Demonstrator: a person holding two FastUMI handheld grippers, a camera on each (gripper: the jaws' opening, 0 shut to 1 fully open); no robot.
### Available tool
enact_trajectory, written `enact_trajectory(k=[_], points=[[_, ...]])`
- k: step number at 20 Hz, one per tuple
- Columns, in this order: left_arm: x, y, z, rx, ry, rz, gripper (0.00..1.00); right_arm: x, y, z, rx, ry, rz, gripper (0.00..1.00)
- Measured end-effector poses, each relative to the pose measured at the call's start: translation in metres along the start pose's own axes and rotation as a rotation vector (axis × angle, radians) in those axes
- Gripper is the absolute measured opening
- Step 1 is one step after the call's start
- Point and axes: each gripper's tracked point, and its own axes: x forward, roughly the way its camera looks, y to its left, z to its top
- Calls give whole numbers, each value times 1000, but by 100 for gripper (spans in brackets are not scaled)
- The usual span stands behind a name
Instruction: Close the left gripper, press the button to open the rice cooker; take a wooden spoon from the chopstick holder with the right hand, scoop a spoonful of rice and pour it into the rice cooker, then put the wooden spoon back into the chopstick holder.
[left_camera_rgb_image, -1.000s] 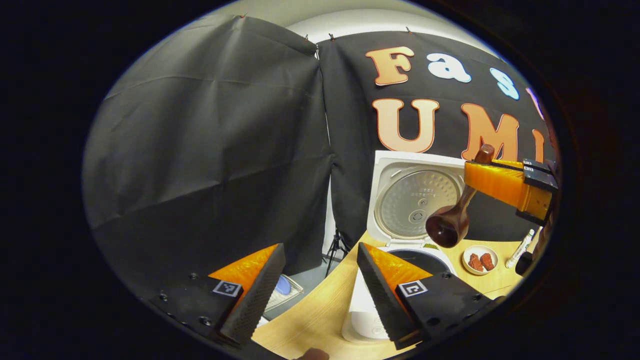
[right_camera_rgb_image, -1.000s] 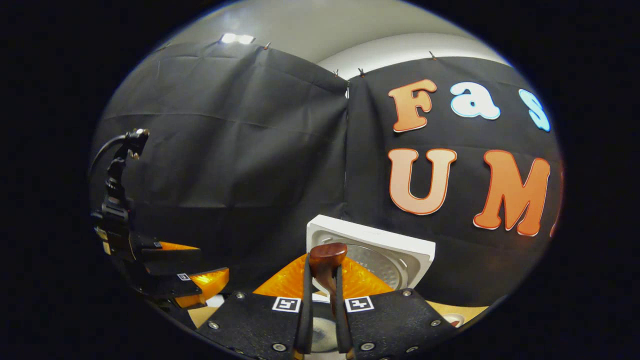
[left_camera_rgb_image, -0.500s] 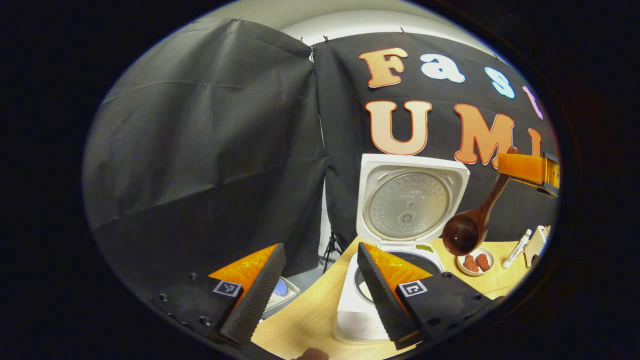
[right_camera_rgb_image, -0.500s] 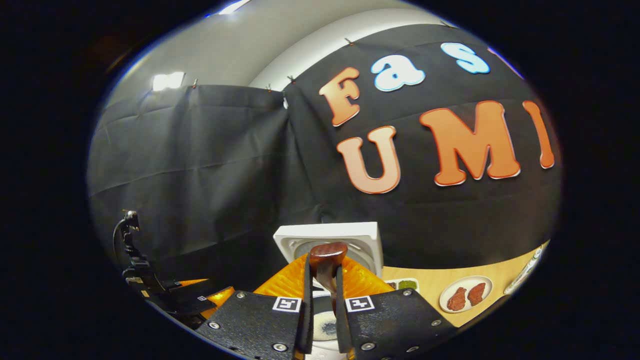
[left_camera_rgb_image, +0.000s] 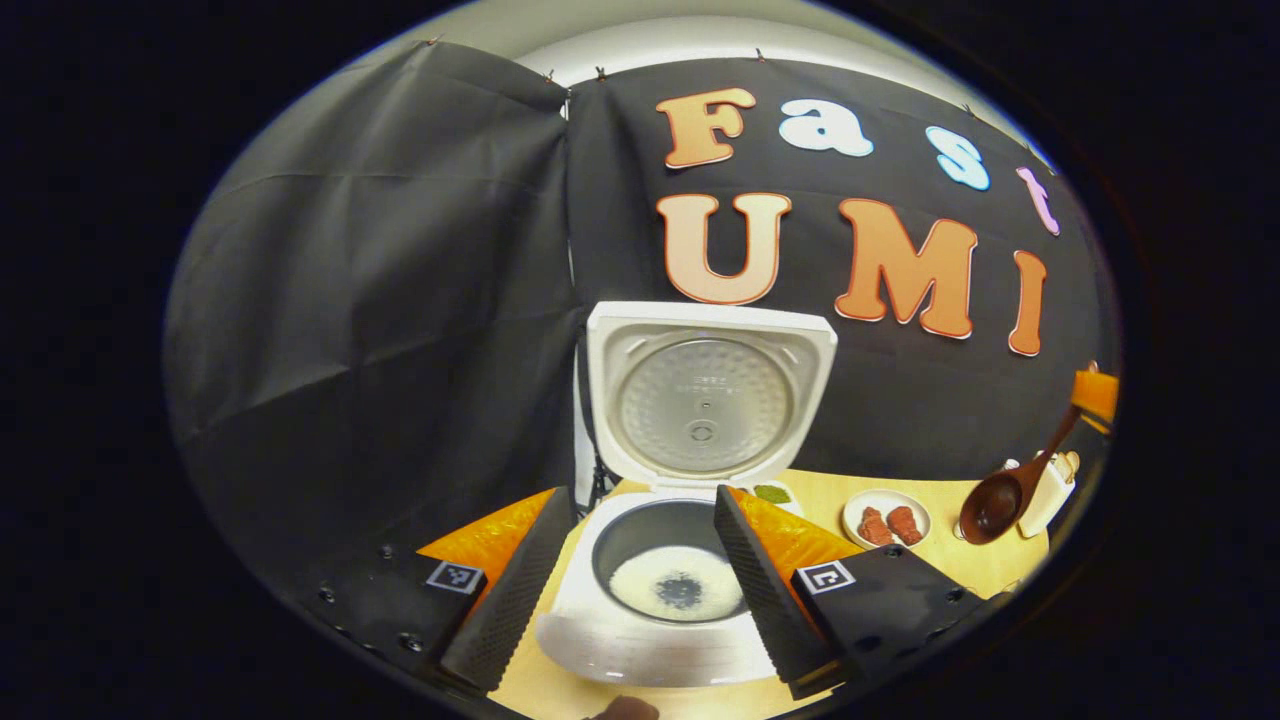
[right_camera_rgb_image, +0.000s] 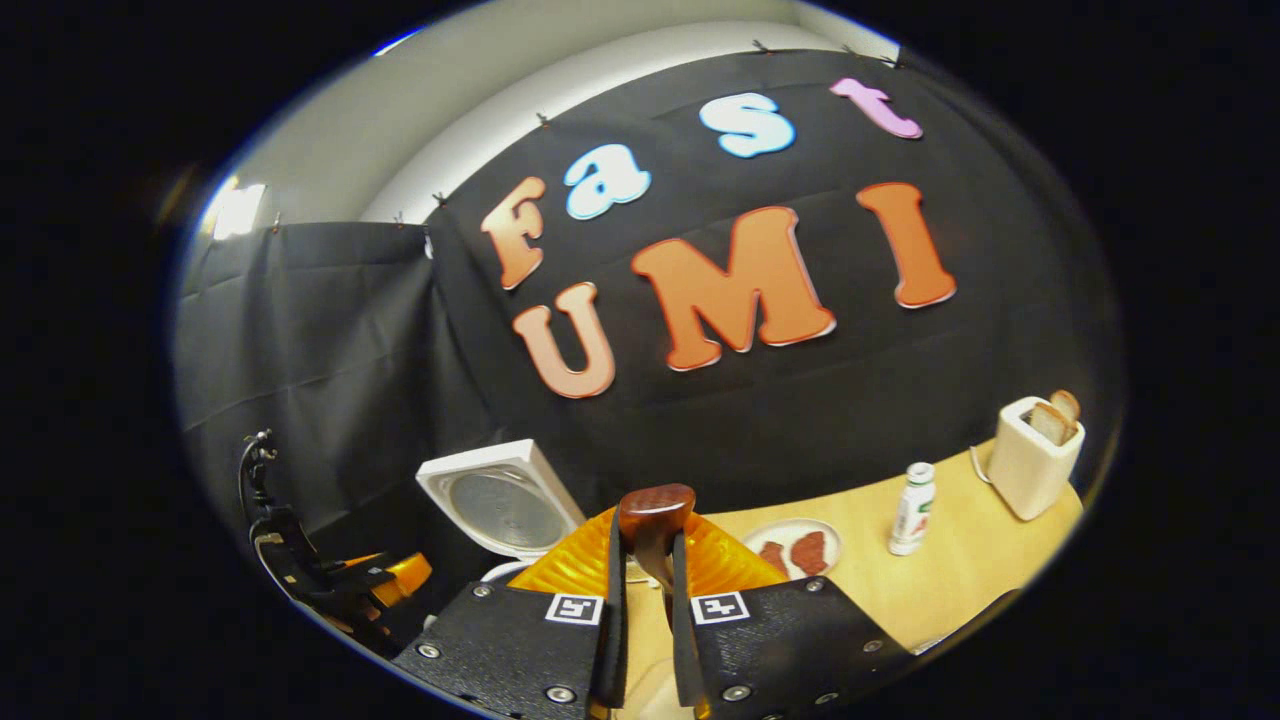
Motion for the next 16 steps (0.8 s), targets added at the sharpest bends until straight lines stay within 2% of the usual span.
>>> enact_trajectory(k=[2,3,7,13,16], points=[[0,-26,-2,1,12,-29,98,-24,-44,-9,15,24,-85,18],[-1,-38,-4,3,18,-47,98,-47,-60,-14,21,27,-124,18],[-10,-68,-4,17,20,-81,98,-89,-124,-22,46,31,-254,18],[-15,-88,10,49,-11,-86,98,-135,-201,-57,119,65,-420,18],[-19,-90,17,67,-26,-80,98,-141,-221,-79,173,72,-457,18]])
